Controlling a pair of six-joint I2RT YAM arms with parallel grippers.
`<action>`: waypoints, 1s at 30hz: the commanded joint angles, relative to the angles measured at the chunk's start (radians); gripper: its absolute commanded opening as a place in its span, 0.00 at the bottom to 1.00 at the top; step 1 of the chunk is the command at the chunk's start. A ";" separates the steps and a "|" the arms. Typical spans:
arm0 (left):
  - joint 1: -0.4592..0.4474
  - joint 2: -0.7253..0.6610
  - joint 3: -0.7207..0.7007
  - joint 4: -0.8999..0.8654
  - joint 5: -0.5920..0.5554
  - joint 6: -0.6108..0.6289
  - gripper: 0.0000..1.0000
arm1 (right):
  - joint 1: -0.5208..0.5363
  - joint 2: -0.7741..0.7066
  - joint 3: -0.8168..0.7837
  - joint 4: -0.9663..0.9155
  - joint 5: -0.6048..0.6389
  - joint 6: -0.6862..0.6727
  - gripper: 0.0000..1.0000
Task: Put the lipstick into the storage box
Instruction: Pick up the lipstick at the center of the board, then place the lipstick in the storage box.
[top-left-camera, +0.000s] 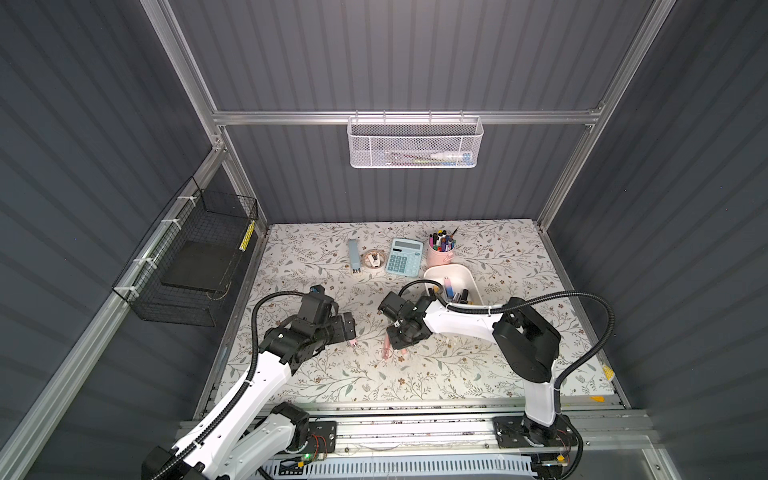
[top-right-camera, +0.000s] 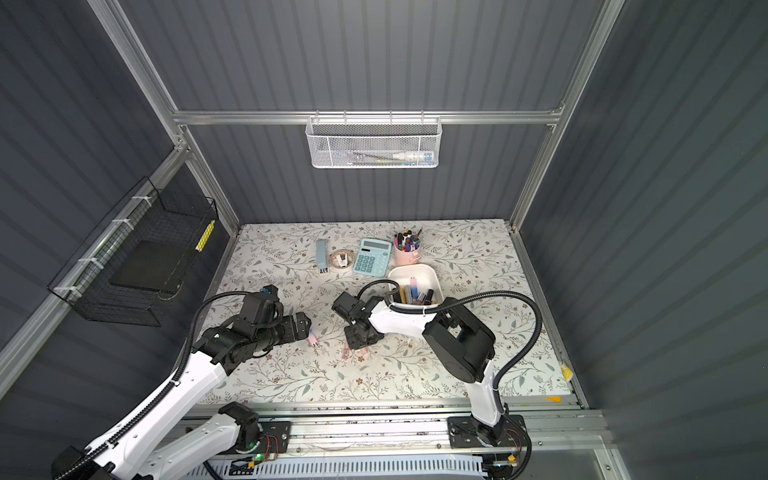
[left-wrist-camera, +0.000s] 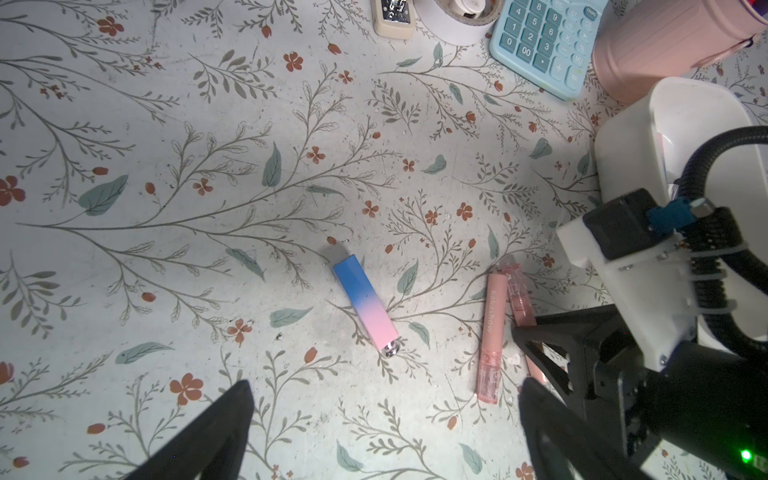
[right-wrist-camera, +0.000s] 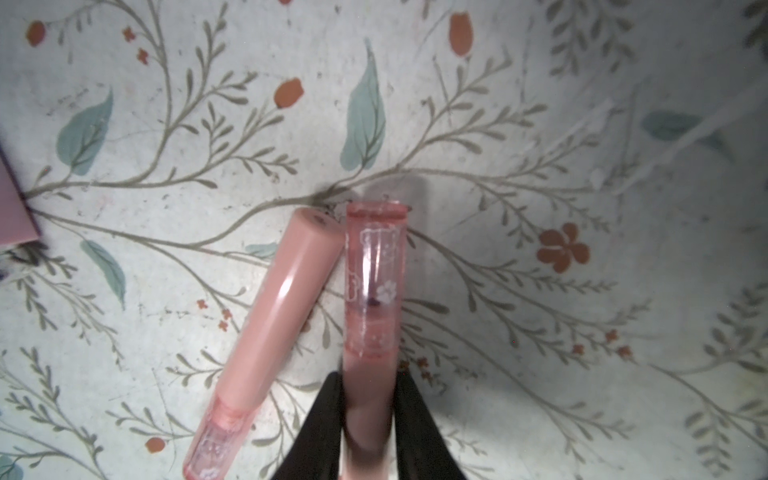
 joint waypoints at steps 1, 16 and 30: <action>0.007 0.004 0.027 -0.008 -0.003 0.012 1.00 | -0.005 -0.035 0.002 -0.040 0.019 -0.011 0.24; 0.007 0.013 0.011 0.012 0.001 0.010 1.00 | -0.061 -0.206 0.011 -0.122 0.112 -0.054 0.24; 0.007 0.053 -0.018 0.059 0.024 0.006 1.00 | -0.331 -0.355 -0.016 -0.130 0.099 -0.132 0.25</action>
